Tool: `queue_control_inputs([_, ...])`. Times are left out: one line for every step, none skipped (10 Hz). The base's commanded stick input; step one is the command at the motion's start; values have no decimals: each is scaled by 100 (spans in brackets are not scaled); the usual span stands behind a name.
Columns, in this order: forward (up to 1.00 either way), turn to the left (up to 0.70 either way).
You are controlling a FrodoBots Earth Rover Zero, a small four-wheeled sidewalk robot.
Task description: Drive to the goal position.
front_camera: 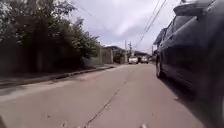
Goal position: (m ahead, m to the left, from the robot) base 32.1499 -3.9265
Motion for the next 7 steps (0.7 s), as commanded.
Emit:
queue_control_inputs([100,-40])
queue_control_inputs([100,-39])
queue_control_inputs([100,-39])
queue_control_inputs([100,-39])
queue_control_inputs([100,-39])
queue_control_inputs([100,-39])
queue_control_inputs([100,-39])
